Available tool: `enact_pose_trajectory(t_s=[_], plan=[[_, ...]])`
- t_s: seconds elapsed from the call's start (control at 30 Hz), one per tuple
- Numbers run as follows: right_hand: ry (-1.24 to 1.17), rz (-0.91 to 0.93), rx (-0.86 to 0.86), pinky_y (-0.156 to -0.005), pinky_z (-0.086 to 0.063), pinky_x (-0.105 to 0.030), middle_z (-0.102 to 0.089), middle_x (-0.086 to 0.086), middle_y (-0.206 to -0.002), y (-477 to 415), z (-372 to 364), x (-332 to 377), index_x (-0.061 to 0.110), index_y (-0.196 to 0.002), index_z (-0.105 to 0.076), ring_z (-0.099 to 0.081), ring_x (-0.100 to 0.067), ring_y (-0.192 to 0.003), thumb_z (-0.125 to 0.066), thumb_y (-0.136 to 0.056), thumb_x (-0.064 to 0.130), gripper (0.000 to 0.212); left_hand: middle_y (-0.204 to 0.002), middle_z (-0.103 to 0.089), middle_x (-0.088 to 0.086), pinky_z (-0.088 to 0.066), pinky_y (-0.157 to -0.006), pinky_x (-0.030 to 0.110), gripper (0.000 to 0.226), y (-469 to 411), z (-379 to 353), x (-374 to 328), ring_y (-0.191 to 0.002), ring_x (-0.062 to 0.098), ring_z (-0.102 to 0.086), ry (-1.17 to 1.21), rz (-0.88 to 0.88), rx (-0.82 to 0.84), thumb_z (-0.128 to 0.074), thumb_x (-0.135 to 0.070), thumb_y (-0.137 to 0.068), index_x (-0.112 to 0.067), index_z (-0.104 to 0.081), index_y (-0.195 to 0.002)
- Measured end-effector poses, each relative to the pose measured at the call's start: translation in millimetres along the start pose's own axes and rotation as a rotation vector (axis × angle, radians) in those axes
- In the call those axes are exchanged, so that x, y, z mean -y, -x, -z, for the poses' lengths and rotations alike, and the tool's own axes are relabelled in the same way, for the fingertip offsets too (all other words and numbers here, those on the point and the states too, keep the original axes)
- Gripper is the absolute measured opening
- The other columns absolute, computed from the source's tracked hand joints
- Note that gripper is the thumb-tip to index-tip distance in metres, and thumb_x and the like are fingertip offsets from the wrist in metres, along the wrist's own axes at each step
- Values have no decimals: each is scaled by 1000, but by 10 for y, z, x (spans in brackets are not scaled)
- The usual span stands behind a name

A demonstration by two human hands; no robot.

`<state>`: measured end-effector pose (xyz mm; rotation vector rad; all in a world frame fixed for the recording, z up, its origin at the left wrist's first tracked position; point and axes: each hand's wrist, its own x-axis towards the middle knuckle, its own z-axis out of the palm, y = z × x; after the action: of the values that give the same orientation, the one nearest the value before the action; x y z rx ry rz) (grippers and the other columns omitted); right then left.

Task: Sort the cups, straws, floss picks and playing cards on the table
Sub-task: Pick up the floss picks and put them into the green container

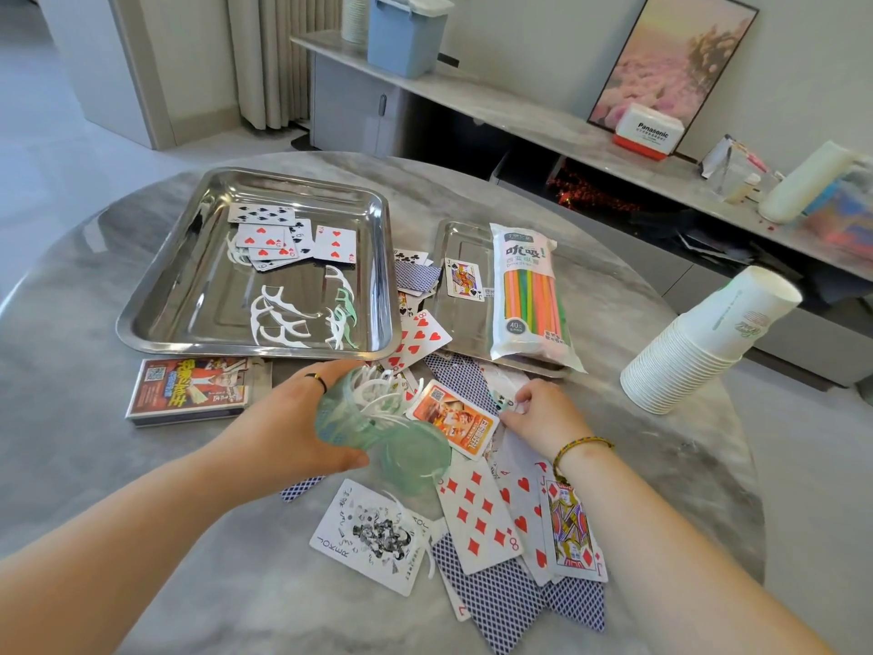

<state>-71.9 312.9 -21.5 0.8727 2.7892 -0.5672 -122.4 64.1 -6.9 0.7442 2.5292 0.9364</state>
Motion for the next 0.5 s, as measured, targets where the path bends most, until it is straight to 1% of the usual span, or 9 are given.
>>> enact_pose_trajectory(t_s=[0.1,0.17,0.23,0.3,0.37,0.4,0.5], plan=[[87,-3,32,-86,-45,-31,-55,-17,-120,-16,27,87,-1,-111,-56,-55,-28,-107,-56,-88,19,31,-134,-42,-9,-31,-87,15,91,-12,7,10,-101,5,-40,-3,4,-8,-78,-33,-67,-32,-23,-140],[118,-17,70,-86,-47,-33,-59,-19,-117,-26,57,122,-2,-105,-60,-57,-31,-106,-56,-88,16,25,-133,-43,-9,-31,-86,15,90,-14,7,13,-99,4,-38,-3,1,-4,-78,-33,-67,-33,-24,-139],[119,-21,86,-79,-48,-34,-63,-21,-113,-56,65,125,1,-88,-62,-59,-33,-104,-56,-86,12,13,-134,-42,-9,-32,-87,16,90,-21,4,19,-101,4,-39,-2,1,2,-78,-33,-67,-34,-24,-139],[118,-20,65,-71,-46,-31,-65,-22,-107,-99,48,104,3,-78,-61,-60,-34,-101,-53,-84,7,11,-136,-41,-9,-33,-90,18,91,-23,1,25,-107,6,-42,0,8,8,-78,-34,-67,-34,-23,-140],[128,-14,42,-66,-41,-27,-66,-21,-94,-136,34,80,9,-73,-56,-62,-34,-94,-48,-84,4,15,-137,-40,-9,-34,-92,19,92,-24,2,30,-114,9,-43,-5,15,11,-77,-35,-67,-33,-22,-140],[132,-10,39,-64,-40,-25,-63,-18,-86,-147,36,72,10,-72,-54,-62,-32,-88,-47,-84,3,16,-136,-40,-9,-35,-92,19,92,-23,1,30,-115,10,-44,-9,16,12,-77,-35,-67,-33,-22,-140],[130,7,60,-54,-37,-24,-56,-12,-80,-192,58,58,12,-69,-50,-53,-25,-76,-47,-85,4,17,-136,-41,-9,-34,-91,18,92,-29,0,26,-114,9,-44,-17,12,7,-78,-34,-66,-33,-23,-140]])
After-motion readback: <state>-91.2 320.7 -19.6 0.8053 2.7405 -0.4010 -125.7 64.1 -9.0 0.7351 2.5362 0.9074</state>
